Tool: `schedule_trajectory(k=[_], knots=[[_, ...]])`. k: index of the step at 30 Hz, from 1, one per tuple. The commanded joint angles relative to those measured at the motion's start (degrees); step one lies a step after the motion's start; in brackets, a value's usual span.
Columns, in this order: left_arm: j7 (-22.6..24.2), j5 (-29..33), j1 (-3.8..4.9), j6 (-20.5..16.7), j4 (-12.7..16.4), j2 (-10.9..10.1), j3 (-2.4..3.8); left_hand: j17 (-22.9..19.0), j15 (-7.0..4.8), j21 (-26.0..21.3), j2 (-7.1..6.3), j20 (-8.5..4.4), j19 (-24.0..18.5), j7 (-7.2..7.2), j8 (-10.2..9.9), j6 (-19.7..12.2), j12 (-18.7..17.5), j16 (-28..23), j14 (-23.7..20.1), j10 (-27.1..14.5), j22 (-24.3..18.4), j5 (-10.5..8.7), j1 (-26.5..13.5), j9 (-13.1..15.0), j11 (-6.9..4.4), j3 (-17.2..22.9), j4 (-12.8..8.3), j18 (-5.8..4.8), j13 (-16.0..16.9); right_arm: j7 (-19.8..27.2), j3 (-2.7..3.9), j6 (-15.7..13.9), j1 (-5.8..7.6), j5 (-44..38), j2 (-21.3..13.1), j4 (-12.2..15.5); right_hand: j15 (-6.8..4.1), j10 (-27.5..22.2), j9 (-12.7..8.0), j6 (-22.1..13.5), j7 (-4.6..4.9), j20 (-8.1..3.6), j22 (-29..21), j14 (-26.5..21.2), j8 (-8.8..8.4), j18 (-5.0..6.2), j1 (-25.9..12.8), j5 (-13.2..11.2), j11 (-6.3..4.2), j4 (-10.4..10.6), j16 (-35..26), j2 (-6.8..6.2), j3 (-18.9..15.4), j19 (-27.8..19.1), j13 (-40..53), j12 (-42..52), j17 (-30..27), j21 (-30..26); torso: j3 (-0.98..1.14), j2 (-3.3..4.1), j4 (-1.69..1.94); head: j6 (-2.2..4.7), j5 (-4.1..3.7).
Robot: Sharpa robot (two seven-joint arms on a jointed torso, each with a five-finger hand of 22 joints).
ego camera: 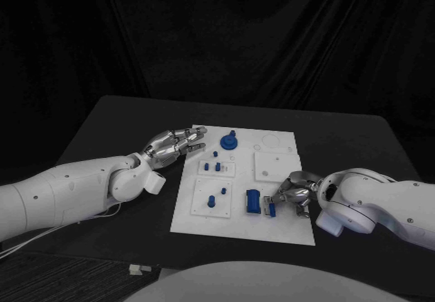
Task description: Assemble the parts on the task board
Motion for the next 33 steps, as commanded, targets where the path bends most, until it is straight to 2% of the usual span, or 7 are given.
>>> schedule_trajectory(k=[1,9,12,26,30,33], knots=[[0.53,0.29,-0.09,0.84,0.06,0.15,0.05,0.08,-0.05,0.19,-0.16,-0.2,0.29,0.43,0.33,-0.07,0.28,0.36,0.0,0.1,-0.09,0.11,0.07,0.04,0.34,0.24,0.0,-0.34,0.07,-1.0,-0.01,0.25,-0.21,-2.05,0.0,0.07,-0.14,6.11,0.05,-0.42,-0.05,-0.01,5.35,4.88,0.34,0.53,-0.6,-0.59,-0.35,-0.01,-0.08,0.17,0.39,-0.4,15.07,0.14,10.87,-0.29,0.02,-0.02,-0.01,0.0,-0.01],[0.4,0.29,-0.1,0.88,0.09,0.08,0.05,0.08,-0.04,0.18,-0.19,-0.2,0.28,0.47,0.35,-0.07,0.28,0.36,-0.01,0.1,-0.12,0.1,0.03,0.04,0.38,0.39,0.03,-0.34,0.07,-0.58,-0.01,-0.83,-0.26,-2.25,0.02,0.17,-0.14,6.11,0.15,-0.63,-0.05,-0.02,5.33,4.87,0.55,0.54,-1.0,-2.01,-0.35,0.29,-0.11,0.32,0.3,-0.4,15.07,0.14,10.82,-0.43,0.02,0.0,-0.03,0.0,0.1],[0.35,0.29,-0.1,0.91,0.08,0.07,0.05,0.08,-0.04,0.18,-0.19,-0.2,0.28,0.47,0.35,-0.07,0.28,0.36,-0.01,0.1,-0.12,0.1,0.03,0.04,0.38,0.39,0.03,-0.34,0.07,-0.36,-0.01,-1.33,-0.27,-2.26,0.02,0.25,-0.12,6.11,0.21,-0.75,-0.06,0.0,5.32,4.86,0.72,0.54,-1.74,-3.48,-0.34,0.96,-0.13,0.46,0.01,-0.38,15.07,0.14,10.8,-0.49,0.01,-0.02,-0.03,0.0,0.11],[0.21,0.29,-0.13,1.06,-0.14,0.22,0.05,0.08,-0.04,0.17,-0.2,-0.2,0.27,0.48,0.35,-0.1,0.26,0.34,-0.03,0.09,-0.16,0.09,0.01,0.04,0.4,0.46,0.05,-0.34,0.06,-0.18,-0.01,-2.73,-0.28,-2.28,0.04,0.31,-0.13,6.11,0.25,-0.87,-0.08,0.0,5.32,4.87,0.95,0.54,-3.04,-4.43,-0.35,2.24,-0.14,0.68,-0.38,-0.3,15.07,0.14,10.77,-0.55,0.0,-0.03,-0.01,0.0,0.09],[0.18,0.29,-0.13,1.06,-0.16,0.2,0.05,0.08,-0.04,0.17,-0.2,-0.2,0.27,0.48,0.35,-0.1,0.26,0.34,-0.03,0.09,-0.16,0.09,0.01,0.04,0.4,0.46,0.05,-0.34,0.06,-0.53,-0.01,-2.49,-0.28,-2.28,0.04,0.31,-0.18,6.11,0.27,-0.94,-0.16,-0.02,5.29,4.88,1.13,0.56,-3.7,-6.28,-0.41,3.01,-0.11,0.61,-0.7,-0.26,15.07,0.14,10.82,-0.71,0.0,-0.03,0.0,0.0,0.13],[0.14,0.29,-0.14,1.09,-0.16,0.22,0.05,0.08,-0.04,0.17,-0.2,-0.2,0.27,0.48,0.35,-0.1,0.26,0.34,-0.03,0.09,-0.16,0.09,0.01,0.04,0.4,0.46,0.05,-0.34,0.06,-1.0,-0.01,-2.13,-0.28,-2.28,0.06,0.34,-0.19,6.11,0.26,-1.01,-0.18,-0.03,5.28,4.88,1.26,0.56,-4.15,-8.58,-0.43,3.64,-0.12,0.49,-1.07,-0.22,15.07,0.14,10.81,-0.8,0.0,-0.04,-0.01,0.0,0.1]])
